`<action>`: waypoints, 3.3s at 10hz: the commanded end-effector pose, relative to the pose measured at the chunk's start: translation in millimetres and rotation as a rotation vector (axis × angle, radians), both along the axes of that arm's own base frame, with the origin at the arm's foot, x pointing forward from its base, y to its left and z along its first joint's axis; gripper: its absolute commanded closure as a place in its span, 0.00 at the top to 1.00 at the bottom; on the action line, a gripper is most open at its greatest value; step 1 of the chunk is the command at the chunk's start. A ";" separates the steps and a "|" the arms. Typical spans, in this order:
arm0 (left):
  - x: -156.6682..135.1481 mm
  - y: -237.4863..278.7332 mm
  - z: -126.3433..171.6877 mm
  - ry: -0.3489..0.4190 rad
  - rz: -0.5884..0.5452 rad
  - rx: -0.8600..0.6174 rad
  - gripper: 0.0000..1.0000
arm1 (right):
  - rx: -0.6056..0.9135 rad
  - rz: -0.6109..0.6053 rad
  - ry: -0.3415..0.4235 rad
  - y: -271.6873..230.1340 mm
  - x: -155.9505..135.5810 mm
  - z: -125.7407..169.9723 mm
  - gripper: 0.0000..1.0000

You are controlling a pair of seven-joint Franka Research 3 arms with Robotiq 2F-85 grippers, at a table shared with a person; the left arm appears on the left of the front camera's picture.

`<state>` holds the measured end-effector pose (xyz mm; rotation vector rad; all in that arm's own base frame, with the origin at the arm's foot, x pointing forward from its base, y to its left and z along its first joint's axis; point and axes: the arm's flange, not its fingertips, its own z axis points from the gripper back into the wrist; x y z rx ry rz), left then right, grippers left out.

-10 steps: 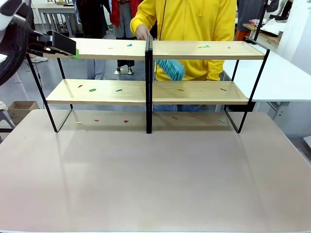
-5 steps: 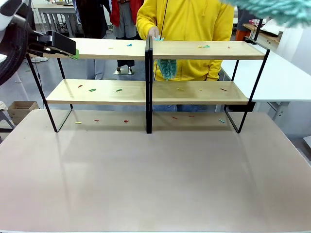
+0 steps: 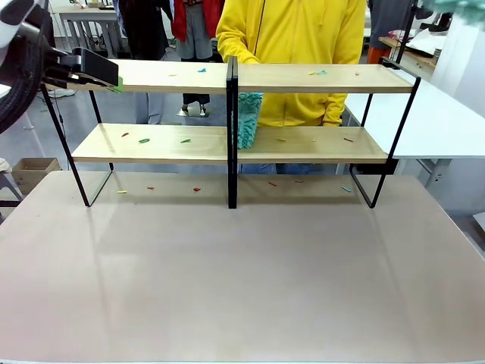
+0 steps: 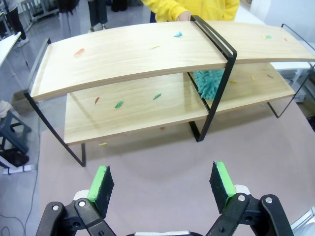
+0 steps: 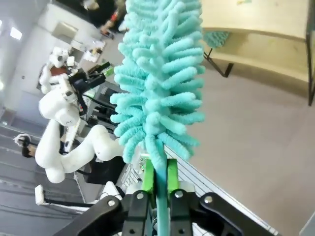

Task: Clean the shelves.
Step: Clean a randomly selected level of the Shelf with the Duster.

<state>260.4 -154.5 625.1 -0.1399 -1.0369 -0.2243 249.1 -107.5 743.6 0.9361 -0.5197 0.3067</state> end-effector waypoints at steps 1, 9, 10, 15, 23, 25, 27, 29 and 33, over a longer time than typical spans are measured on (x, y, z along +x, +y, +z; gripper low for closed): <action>-0.2 1.0 0.3 -0.002 0.009 0.002 1.00 | -0.051 -0.032 0.007 20.3 8.7 -1.2 0.12; -0.2 1.0 0.3 -0.002 0.009 0.002 1.00 | -0.393 -0.069 0.084 193.1 140.4 -48.8 0.12; -0.2 1.0 0.3 -0.002 0.009 0.002 1.00 | -0.435 -0.088 0.073 206.1 151.0 -55.8 0.12; -0.2 1.0 0.3 -0.002 0.009 0.002 1.00 | -0.543 -0.128 0.093 225.9 186.0 -61.7 0.12; -0.2 1.0 0.3 -0.002 0.009 0.002 1.00 | -0.709 -0.471 0.124 168.4 202.7 -45.3 0.12; -0.2 1.0 0.3 -0.002 0.009 0.002 1.00 | -0.720 -0.503 0.106 157.7 202.4 -48.9 0.12; -0.2 1.0 0.3 -0.002 0.009 0.002 1.00 | -0.710 -0.490 0.081 151.4 200.5 -46.6 0.12; -0.2 1.0 0.3 -0.002 0.009 0.002 1.00 | -0.658 -0.442 0.067 155.2 200.3 -48.1 0.12; -0.2 1.0 0.3 -0.002 0.009 0.002 1.00 | -0.594 -0.365 -0.020 163.6 197.0 -46.5 0.12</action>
